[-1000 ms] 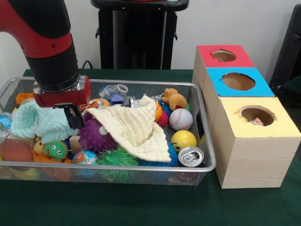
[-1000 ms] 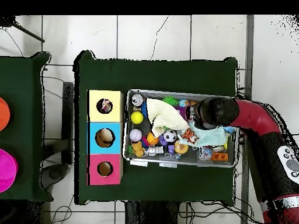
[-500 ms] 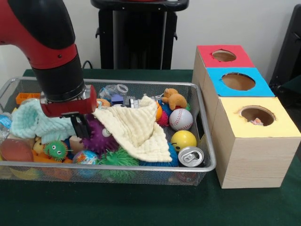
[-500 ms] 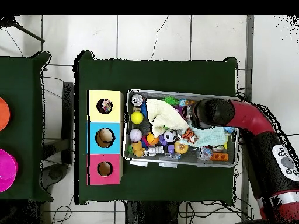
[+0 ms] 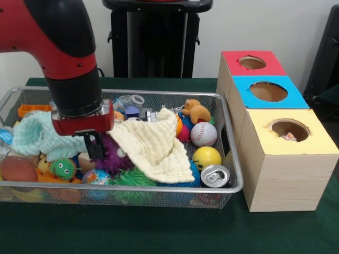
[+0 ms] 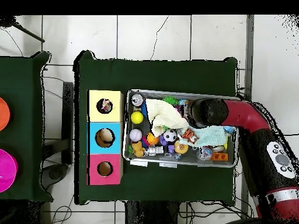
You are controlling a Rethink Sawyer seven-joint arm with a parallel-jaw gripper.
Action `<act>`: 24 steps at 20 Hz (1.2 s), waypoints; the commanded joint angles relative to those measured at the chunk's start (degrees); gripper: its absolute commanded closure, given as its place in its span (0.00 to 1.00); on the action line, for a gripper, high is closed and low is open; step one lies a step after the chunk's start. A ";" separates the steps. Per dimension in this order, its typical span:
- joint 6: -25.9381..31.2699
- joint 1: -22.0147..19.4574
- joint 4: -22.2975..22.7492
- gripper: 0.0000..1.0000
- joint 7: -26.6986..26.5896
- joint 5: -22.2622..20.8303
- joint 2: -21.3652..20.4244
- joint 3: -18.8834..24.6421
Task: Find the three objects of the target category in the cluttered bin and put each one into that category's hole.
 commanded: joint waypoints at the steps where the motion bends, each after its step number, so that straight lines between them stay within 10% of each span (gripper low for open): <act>1: -13.82 6.94 10.69 1.00 9.43 -4.21 -0.22 -3.85; 8: -22.13 15.46 14.82 1.00 23.60 3.11 -0.95 -10.97; 24: -14.76 29.93 26.91 1.00 34.60 27.67 -15.51 -19.50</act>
